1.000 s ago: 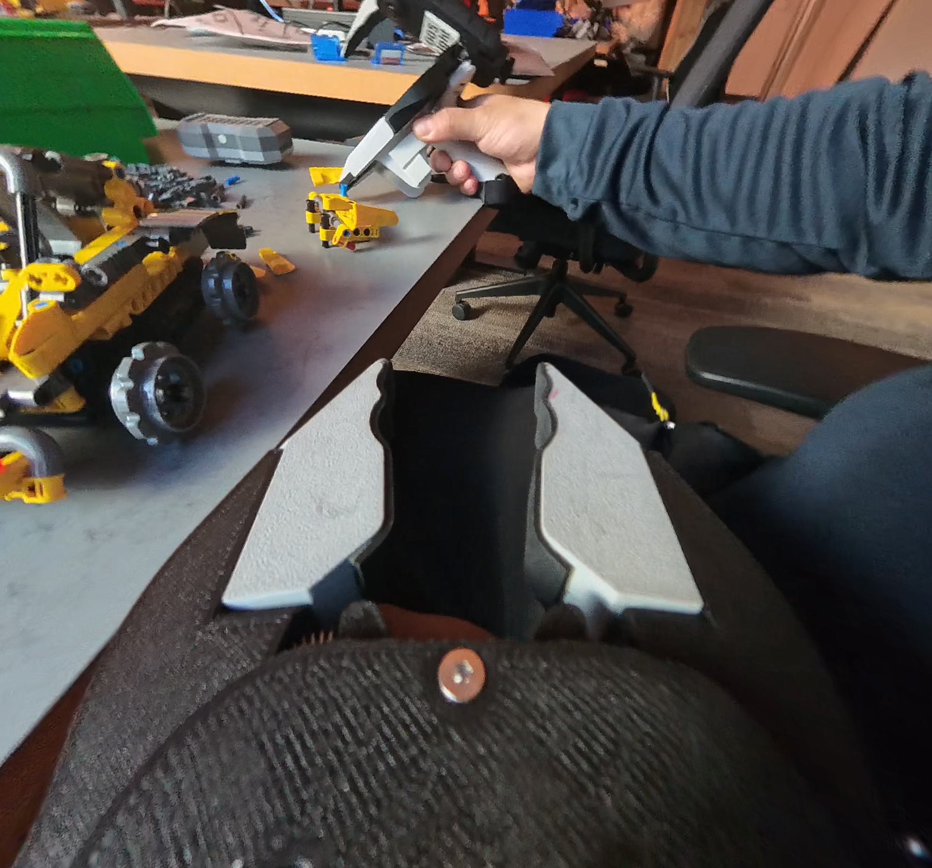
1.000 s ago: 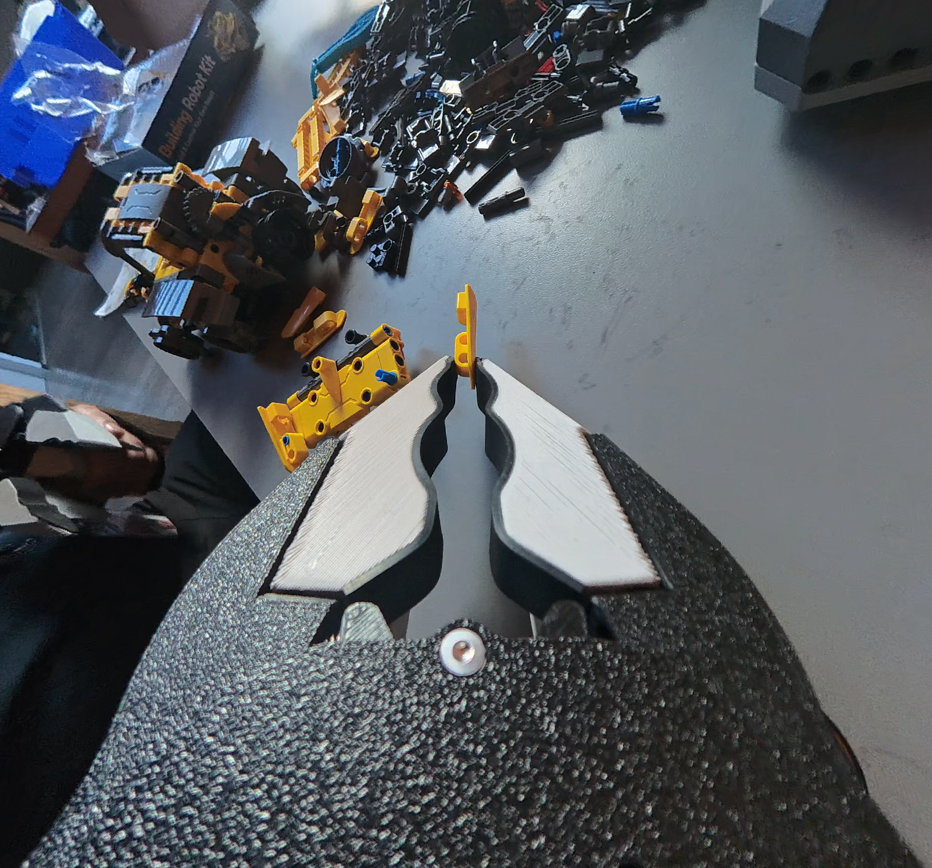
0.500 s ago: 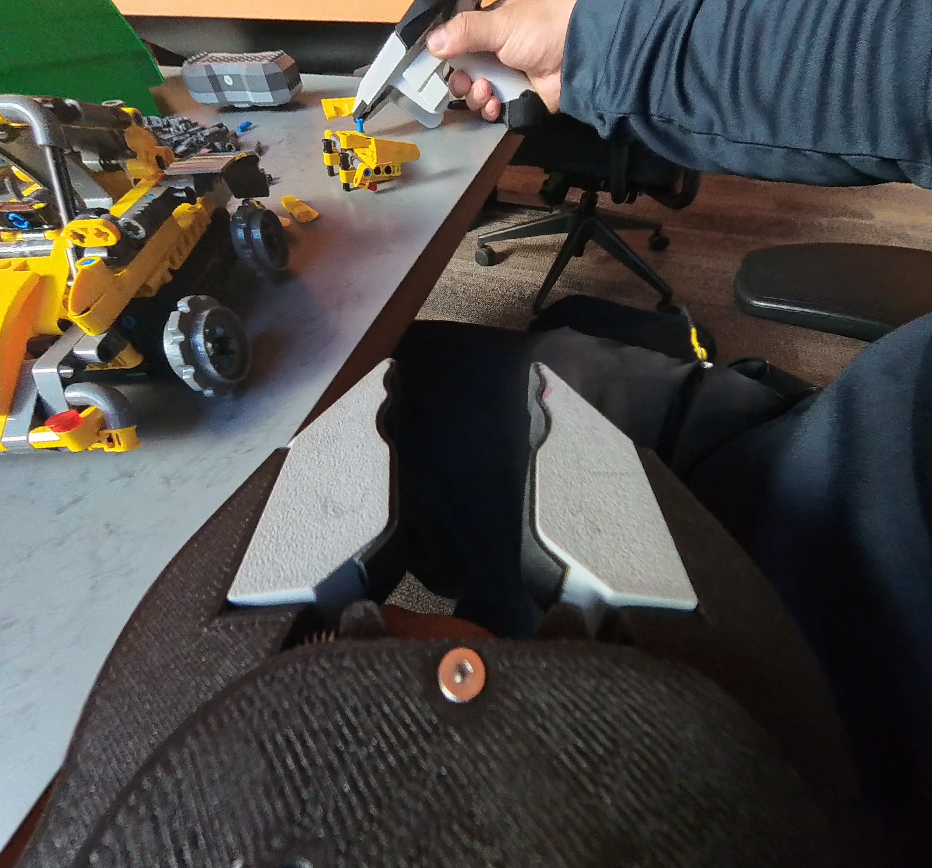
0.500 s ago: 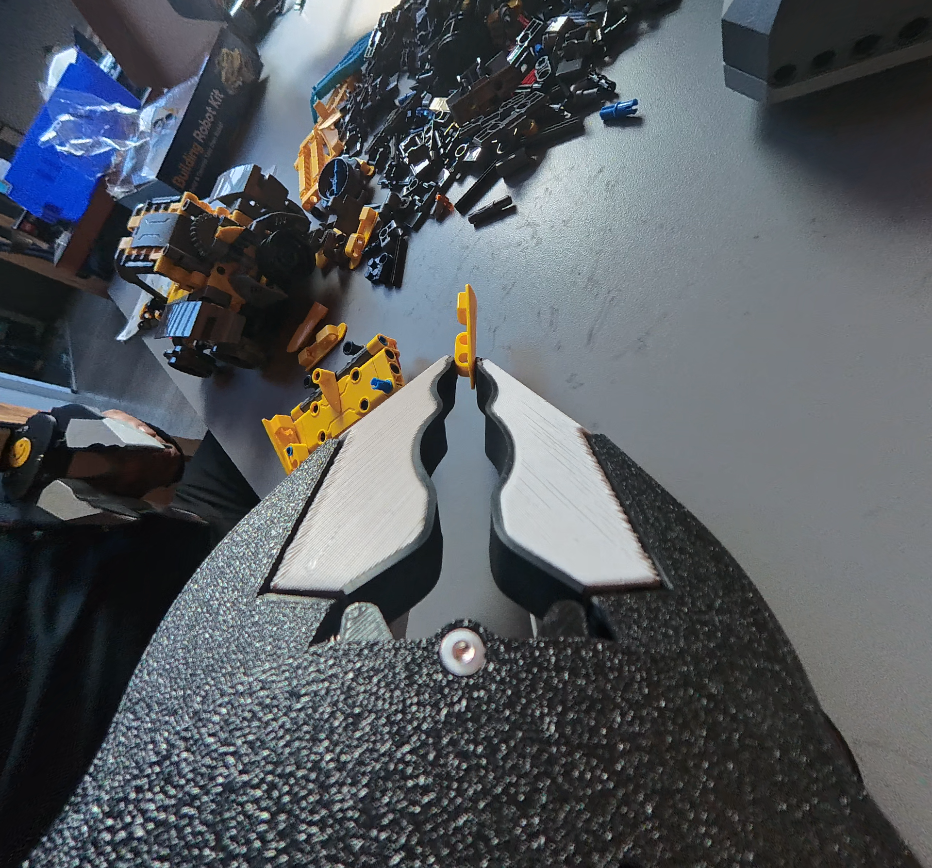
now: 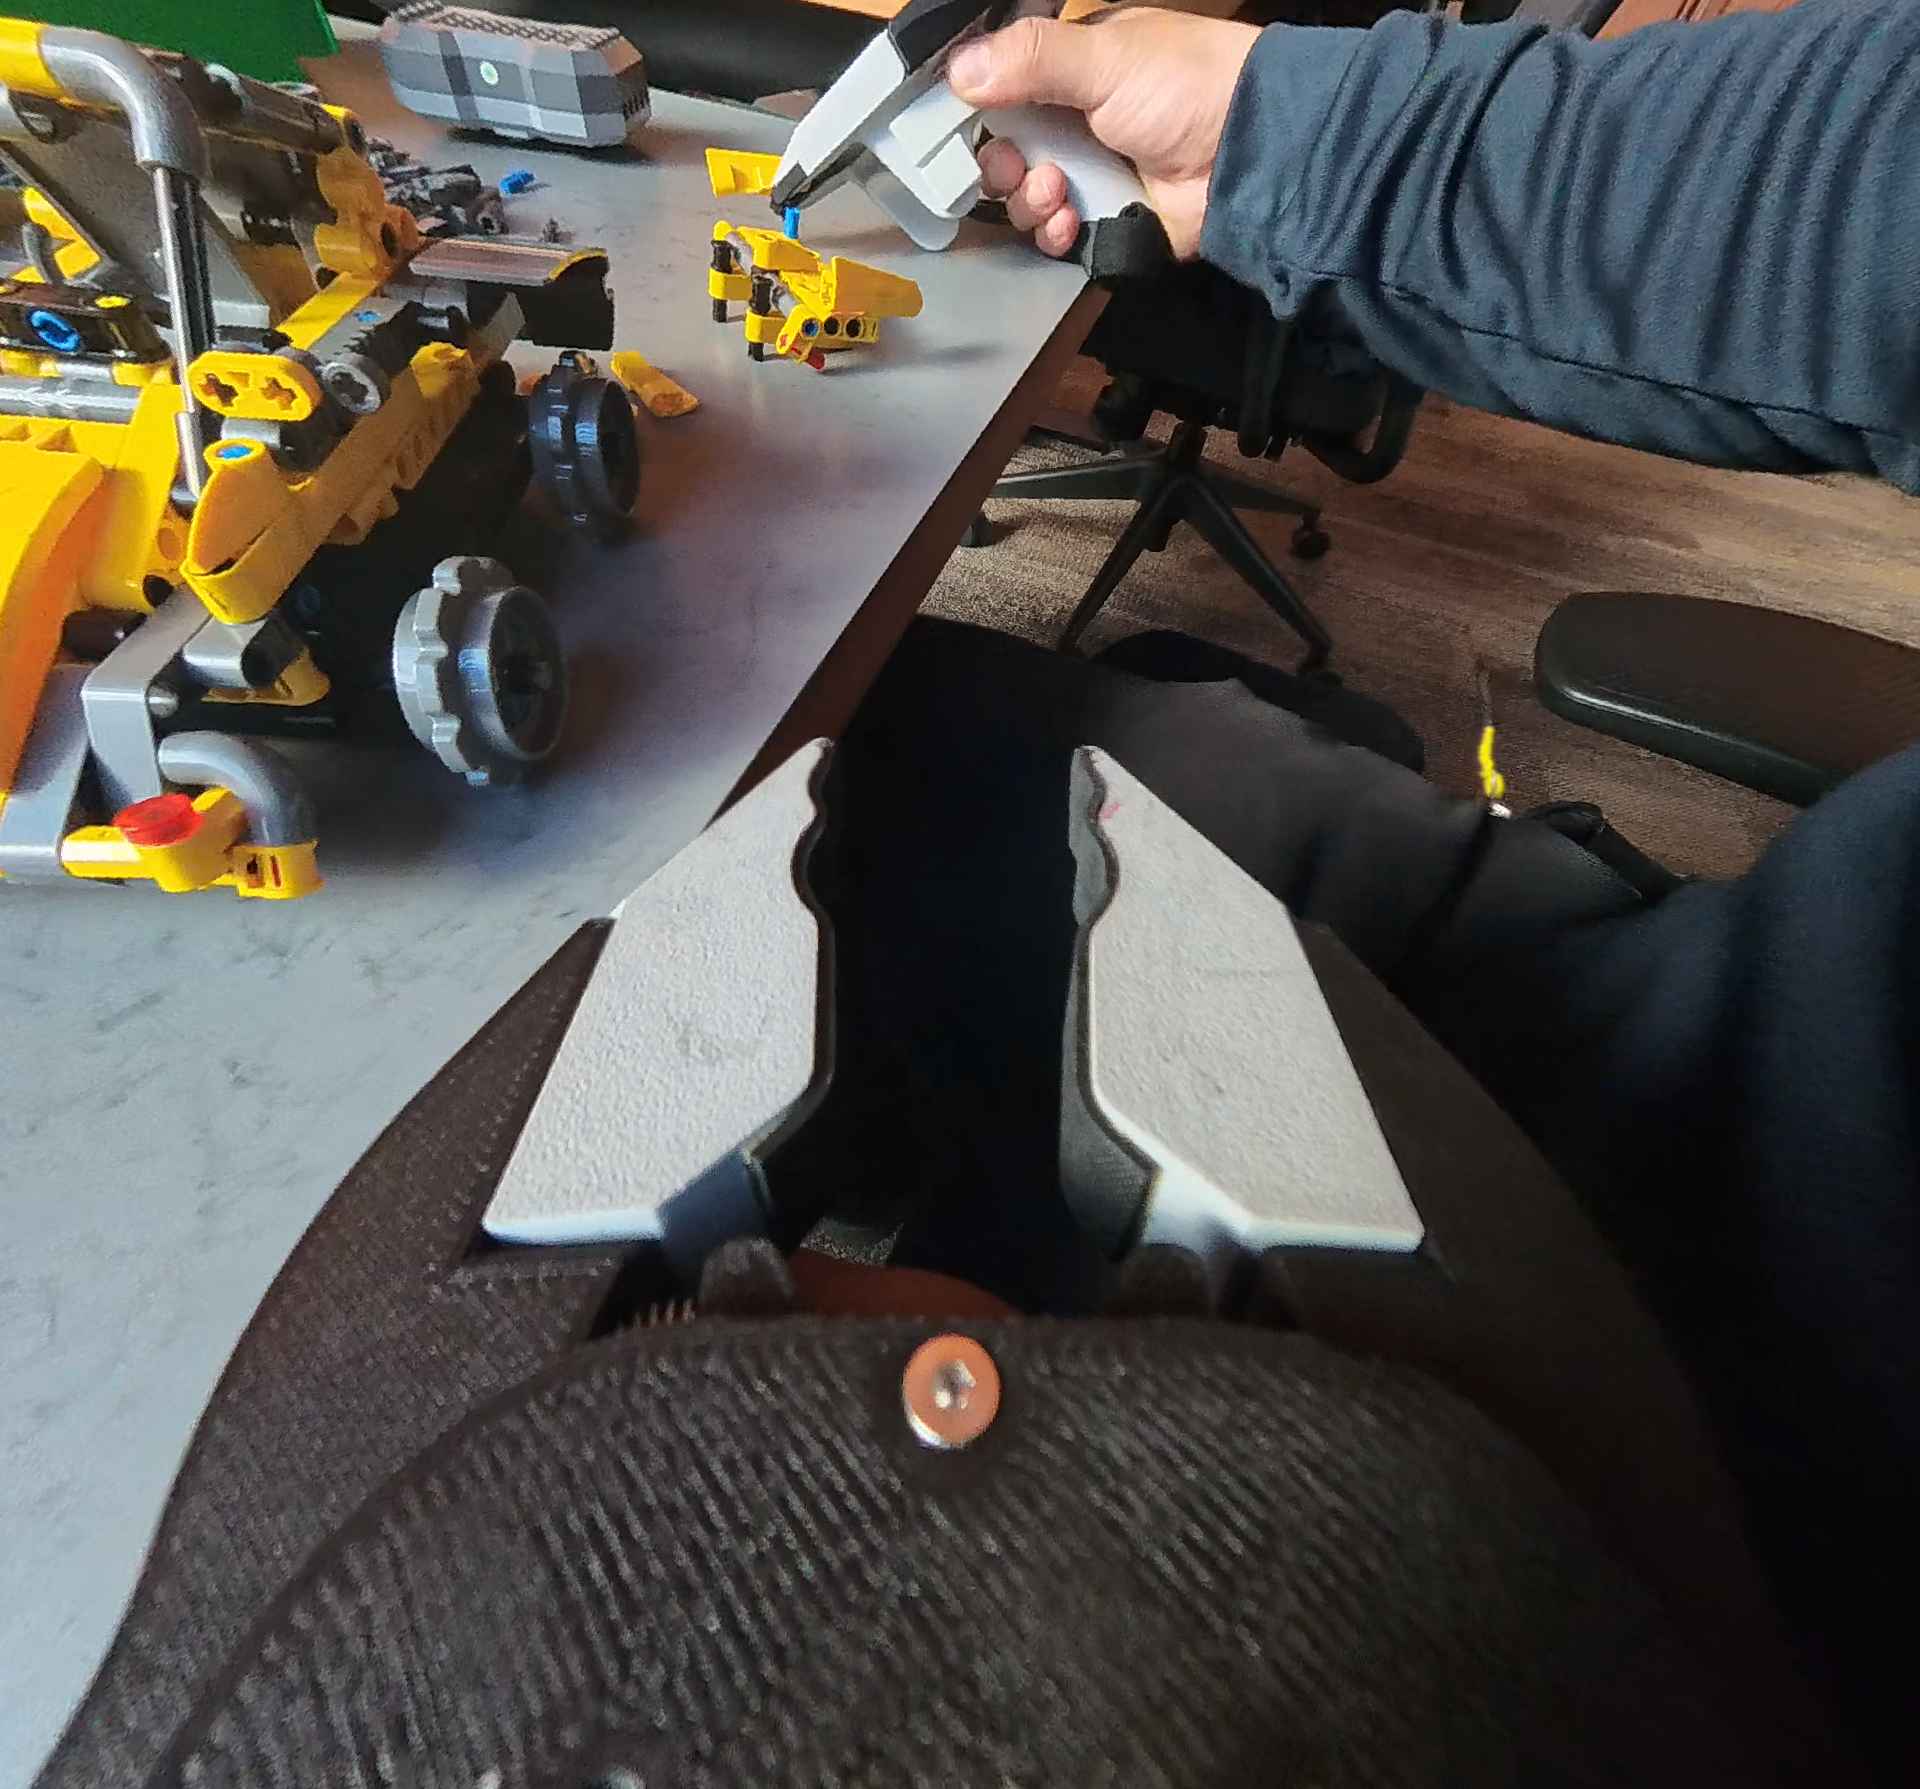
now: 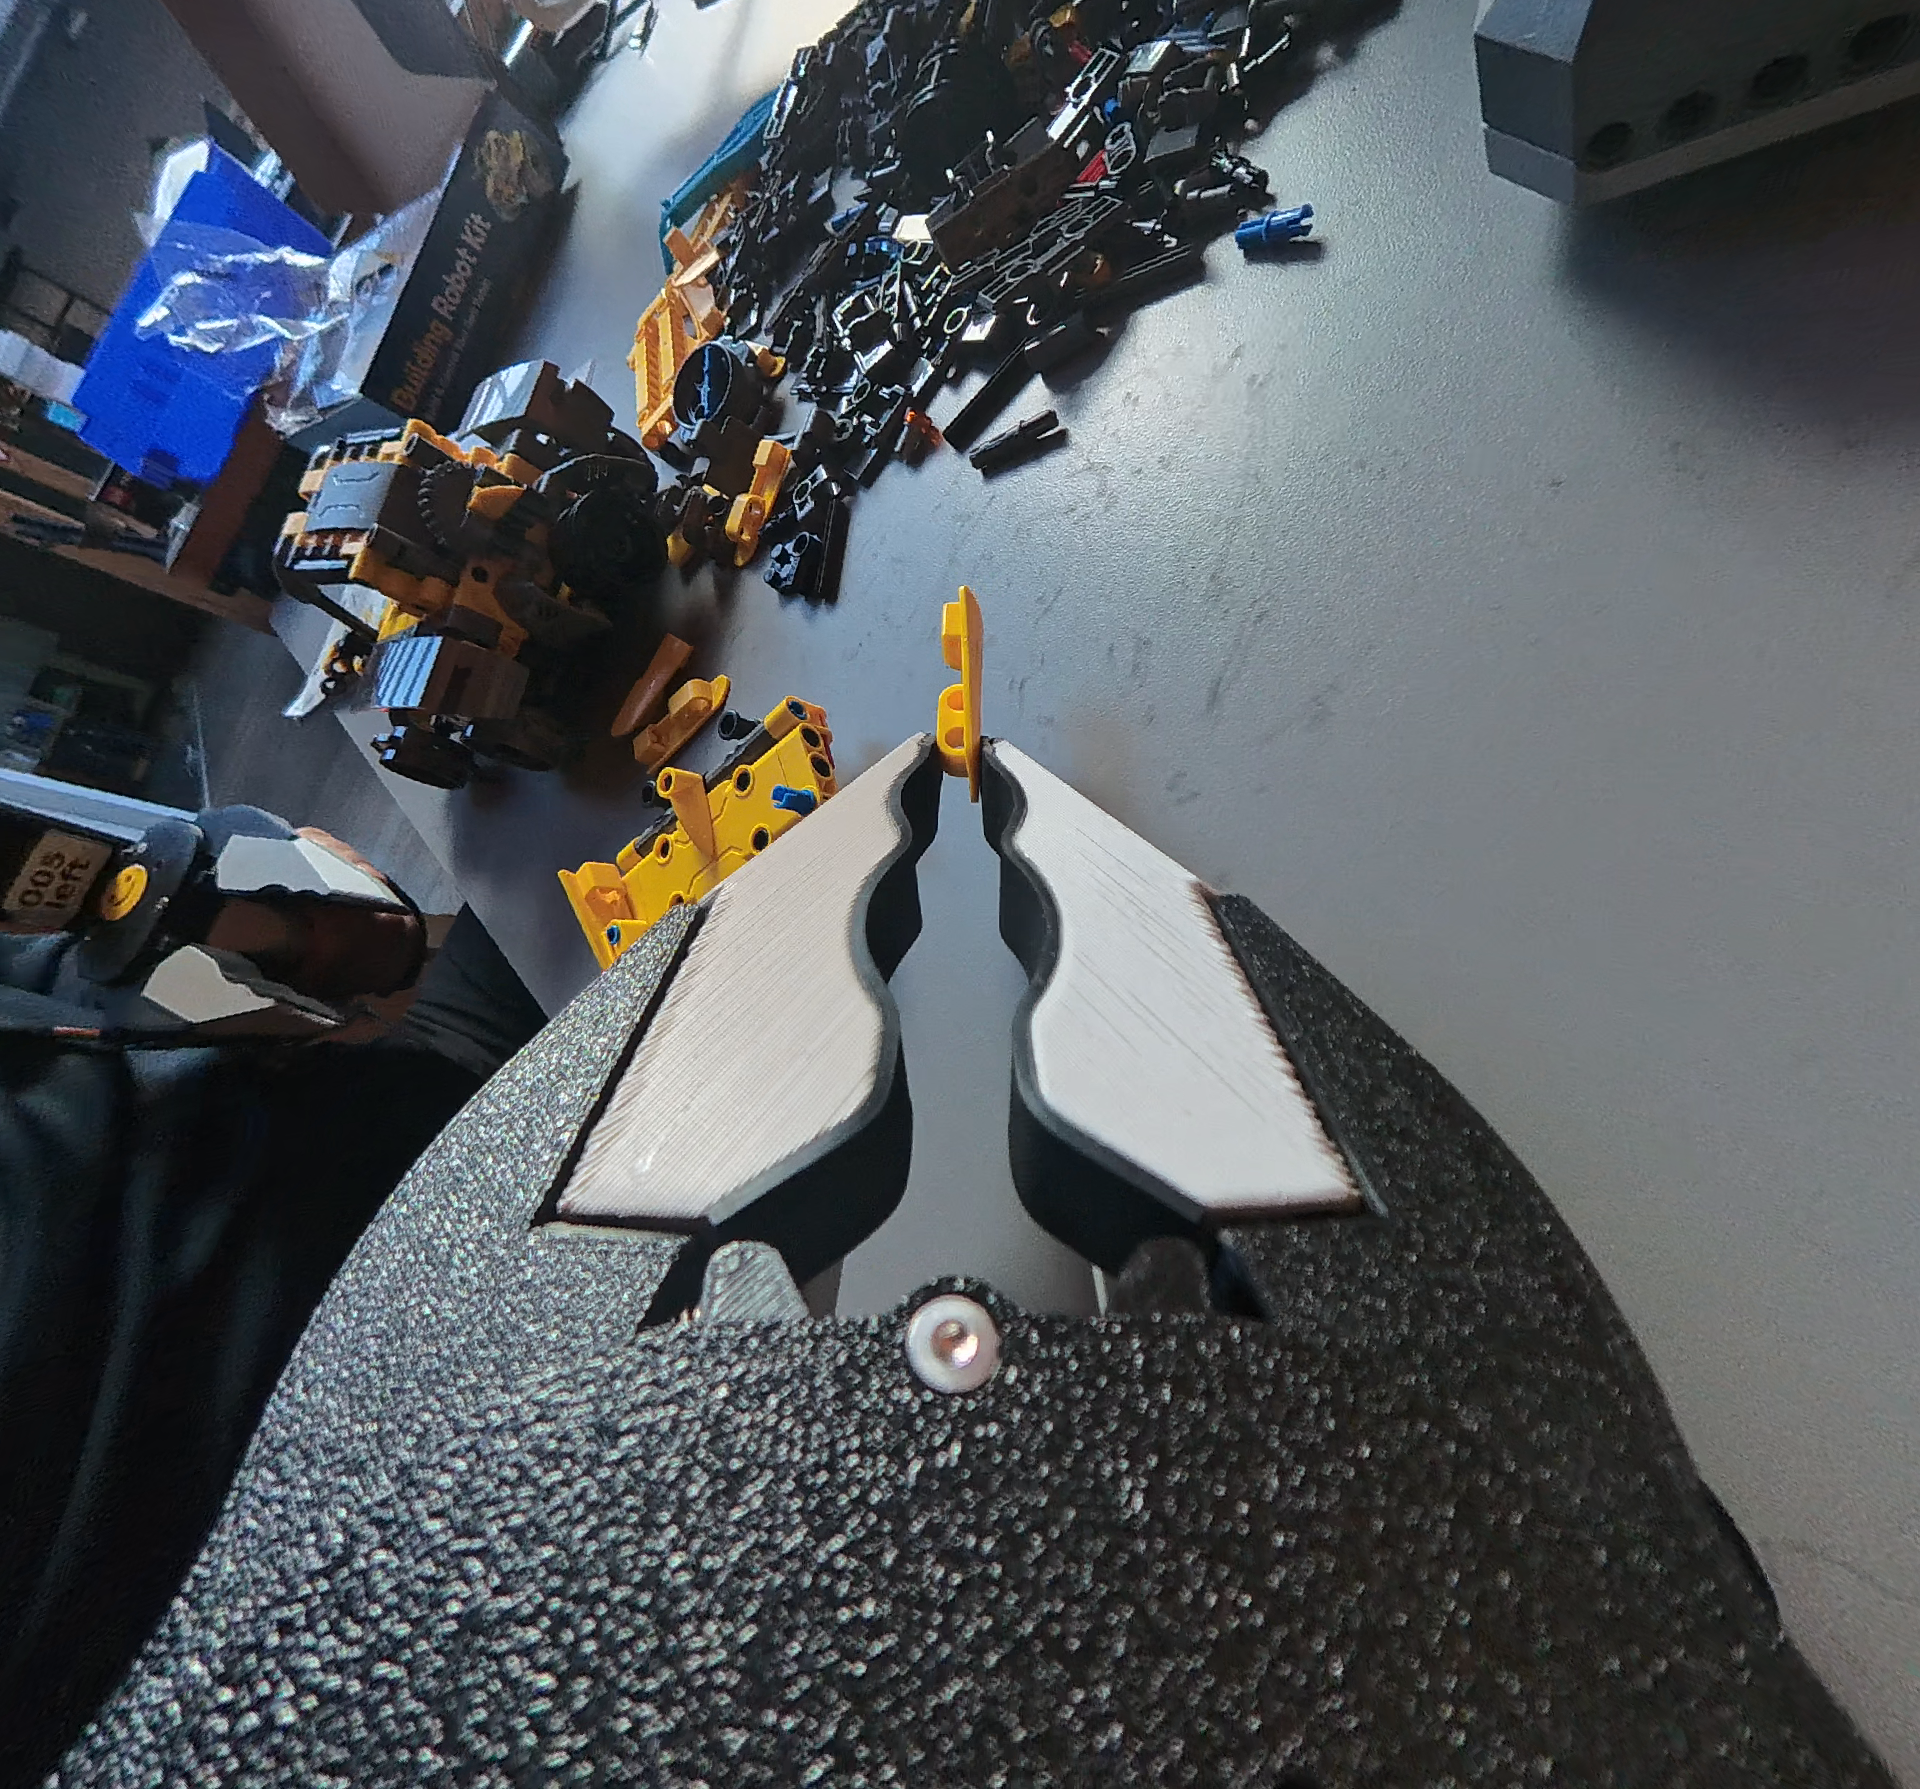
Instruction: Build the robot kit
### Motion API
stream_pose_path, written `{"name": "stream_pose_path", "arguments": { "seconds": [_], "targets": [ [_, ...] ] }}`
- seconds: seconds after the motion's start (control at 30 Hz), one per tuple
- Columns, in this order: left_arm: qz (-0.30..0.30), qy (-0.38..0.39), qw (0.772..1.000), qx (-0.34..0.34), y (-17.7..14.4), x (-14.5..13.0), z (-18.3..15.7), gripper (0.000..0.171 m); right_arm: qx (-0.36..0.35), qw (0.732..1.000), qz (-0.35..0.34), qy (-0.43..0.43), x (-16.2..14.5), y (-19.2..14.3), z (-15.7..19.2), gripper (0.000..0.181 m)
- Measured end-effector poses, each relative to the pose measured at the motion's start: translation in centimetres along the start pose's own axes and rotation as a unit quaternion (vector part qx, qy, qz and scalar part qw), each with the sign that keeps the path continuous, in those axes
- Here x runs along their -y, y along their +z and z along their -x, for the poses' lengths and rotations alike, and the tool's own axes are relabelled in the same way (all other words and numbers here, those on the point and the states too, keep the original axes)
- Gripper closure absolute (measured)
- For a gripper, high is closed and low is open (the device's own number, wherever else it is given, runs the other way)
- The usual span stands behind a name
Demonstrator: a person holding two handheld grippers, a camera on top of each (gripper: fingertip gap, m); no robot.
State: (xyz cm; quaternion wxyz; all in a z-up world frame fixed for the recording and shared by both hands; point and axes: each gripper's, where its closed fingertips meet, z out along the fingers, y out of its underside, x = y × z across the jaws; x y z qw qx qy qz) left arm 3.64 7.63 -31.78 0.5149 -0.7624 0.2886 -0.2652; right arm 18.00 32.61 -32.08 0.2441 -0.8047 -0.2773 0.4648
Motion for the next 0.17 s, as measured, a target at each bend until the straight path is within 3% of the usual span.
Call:
{"name": "stream_pose_path", "arguments": {
  "seconds": [0.17],
  "targets": [
    [-0.009, 0.030, 0.999, 0.009, 0.28, 0.46, -0.53, 0.131, 0.007, 1.000, -0.013, -0.007, 0.27, -0.26, 0.29, 0.175]
  ]
}}
